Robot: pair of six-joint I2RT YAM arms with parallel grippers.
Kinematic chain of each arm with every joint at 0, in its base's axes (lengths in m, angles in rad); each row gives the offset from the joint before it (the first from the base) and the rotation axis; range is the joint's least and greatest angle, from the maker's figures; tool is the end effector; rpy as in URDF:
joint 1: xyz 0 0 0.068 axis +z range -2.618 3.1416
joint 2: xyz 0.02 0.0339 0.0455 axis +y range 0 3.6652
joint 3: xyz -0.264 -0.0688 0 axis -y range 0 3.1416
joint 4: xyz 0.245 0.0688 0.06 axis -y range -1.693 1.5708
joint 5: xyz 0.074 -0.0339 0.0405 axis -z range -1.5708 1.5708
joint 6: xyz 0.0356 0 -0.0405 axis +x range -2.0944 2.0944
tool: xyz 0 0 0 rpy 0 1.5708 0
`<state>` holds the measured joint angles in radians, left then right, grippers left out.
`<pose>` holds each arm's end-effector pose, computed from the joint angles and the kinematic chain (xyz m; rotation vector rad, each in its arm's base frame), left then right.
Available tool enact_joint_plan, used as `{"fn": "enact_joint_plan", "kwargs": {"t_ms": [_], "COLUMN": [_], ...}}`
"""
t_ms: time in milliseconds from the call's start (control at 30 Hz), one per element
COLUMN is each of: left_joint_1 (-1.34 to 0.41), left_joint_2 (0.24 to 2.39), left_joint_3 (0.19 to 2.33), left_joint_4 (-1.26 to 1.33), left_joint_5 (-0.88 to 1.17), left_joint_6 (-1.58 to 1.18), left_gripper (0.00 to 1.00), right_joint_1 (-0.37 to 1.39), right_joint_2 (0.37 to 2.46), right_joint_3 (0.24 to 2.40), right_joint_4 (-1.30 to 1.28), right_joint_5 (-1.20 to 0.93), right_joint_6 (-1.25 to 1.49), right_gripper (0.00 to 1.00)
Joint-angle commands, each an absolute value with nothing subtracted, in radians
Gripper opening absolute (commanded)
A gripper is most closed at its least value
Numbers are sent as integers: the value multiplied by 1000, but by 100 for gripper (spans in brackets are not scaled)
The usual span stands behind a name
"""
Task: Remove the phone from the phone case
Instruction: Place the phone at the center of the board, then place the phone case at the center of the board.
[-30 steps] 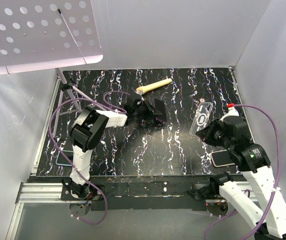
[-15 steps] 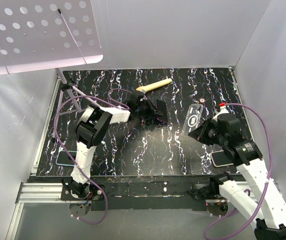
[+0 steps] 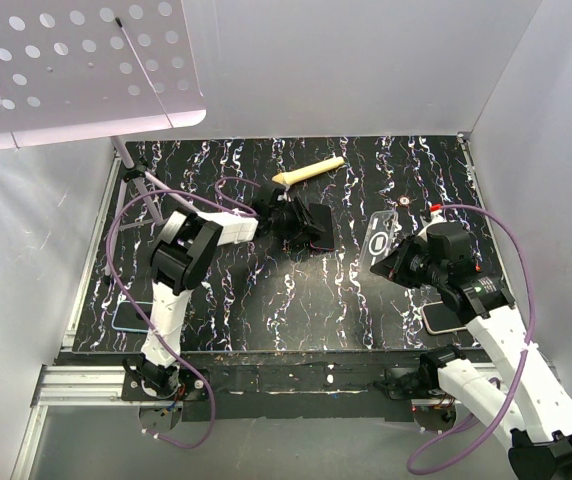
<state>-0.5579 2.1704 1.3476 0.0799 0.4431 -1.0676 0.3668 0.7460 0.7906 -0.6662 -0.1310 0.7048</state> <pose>0.3803 -0.2553 0.1208 -0.4072 2.5853 -1.2342 0.1449 0.0607 0.2999 0.3085 2.2659 0.7284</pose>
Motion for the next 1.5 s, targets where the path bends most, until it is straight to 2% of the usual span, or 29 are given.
{"fn": "enact_joint_plan", "kwargs": {"t_ms": [0, 200, 233, 267, 400, 500, 633, 867, 1133, 1167, 1200, 1300, 1367, 1467], "left_joint_1": [-543, -532, -531, -528, -523, -522, -522, -522, -523, -523, -523, -525, -525, -525], "left_joint_2": [2138, 2060, 2043, 2022, 1930, 1832, 1628, 1341, 1285, 1292, 1301, 1308, 1301, 1289], "left_joint_3": [1319, 1333, 1327, 1321, 1302, 1278, 1155, 967, 991, 999, 1008, 1023, 1028, 1035], "left_joint_4": [34, -89, -104, -121, -192, -259, -287, -313, -314, -313, -313, -313, -314, -313], "left_joint_5": [430, 355, 336, 318, 267, 230, 215, 209, 219, 224, 227, 239, 239, 233], "left_joint_6": [-1046, -962, -942, -925, -842, -757, -680, -618, -621, -623, -623, -623, -620, -612], "left_gripper": [46, 59, 69, 75, 81, 82, 82, 82, 82, 82, 82, 82, 82, 82], "right_joint_1": [364, 365, 364, 364, 373, 380, 399, 419, 437, 437, 437, 437, 439, 437], "right_joint_2": [750, 788, 808, 828, 915, 995, 1093, 1190, 1296, 1296, 1289, 1241, 1186, 1056], "right_joint_3": [795, 772, 764, 753, 658, 579, 520, 420, 402, 408, 419, 480, 524, 600], "right_joint_4": [-611, -610, -607, -597, -395, -197, 15, 216, 293, 264, 221, -59, -183, -415], "right_joint_5": [-141, -182, -208, -234, -431, -535, -555, -621, -660, -641, -609, -481, -404, -251], "right_joint_6": [700, 664, 654, 649, 669, 730, 762, 828, 851, 847, 835, 789, 770, 776], "right_gripper": [1, 1, 1, 1, 1, 1, 1, 1, 6, 12, 24, 75, 81, 84]}}
